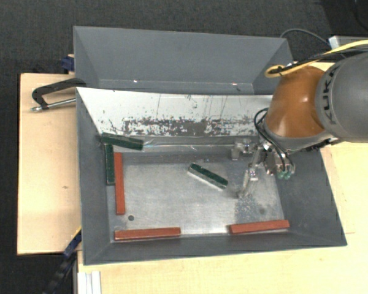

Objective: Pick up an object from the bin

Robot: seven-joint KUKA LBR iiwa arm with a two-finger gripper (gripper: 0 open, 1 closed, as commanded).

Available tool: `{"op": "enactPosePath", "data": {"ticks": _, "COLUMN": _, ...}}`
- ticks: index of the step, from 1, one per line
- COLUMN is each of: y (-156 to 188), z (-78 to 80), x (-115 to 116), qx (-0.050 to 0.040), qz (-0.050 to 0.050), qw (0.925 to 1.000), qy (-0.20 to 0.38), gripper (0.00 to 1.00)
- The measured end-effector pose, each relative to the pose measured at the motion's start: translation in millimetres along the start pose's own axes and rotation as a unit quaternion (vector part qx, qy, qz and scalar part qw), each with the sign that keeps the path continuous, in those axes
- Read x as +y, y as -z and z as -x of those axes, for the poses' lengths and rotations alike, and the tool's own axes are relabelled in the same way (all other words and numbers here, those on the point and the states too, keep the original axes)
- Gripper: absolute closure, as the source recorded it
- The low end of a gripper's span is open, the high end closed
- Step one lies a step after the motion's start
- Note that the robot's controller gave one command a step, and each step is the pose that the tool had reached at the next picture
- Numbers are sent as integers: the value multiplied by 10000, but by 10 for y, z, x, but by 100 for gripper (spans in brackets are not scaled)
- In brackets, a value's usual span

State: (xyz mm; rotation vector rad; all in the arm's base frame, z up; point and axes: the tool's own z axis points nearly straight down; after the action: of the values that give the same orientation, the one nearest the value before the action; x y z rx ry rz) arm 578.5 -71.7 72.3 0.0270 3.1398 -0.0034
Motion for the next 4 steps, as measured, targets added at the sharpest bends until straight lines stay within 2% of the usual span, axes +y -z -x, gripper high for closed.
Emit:
{"op": "enactPosePath", "data": {"ticks": 1, "y": 146, "z": -156, "x": 554, "qx": 11, "qz": 14, "qw": 9980, "qy": 639, "gripper": 0}}
{"op": "enactPosePath", "data": {"ticks": 2, "y": 172, "z": -177, "x": 1086, "qx": -14, "qz": 21, "qw": 9983, "qy": 591, "gripper": 100}}
{"op": "enactPosePath", "data": {"ticks": 3, "y": 141, "z": -145, "x": 927, "qx": -17, "qz": 19, "qw": 9990, "qy": 454, "gripper": 0}}
{"op": "enactPosePath", "data": {"ticks": 4, "y": 93, "z": -101, "x": 697, "qx": -18, "qz": 19, "qw": 9997, "qy": 255, "gripper": 100}}
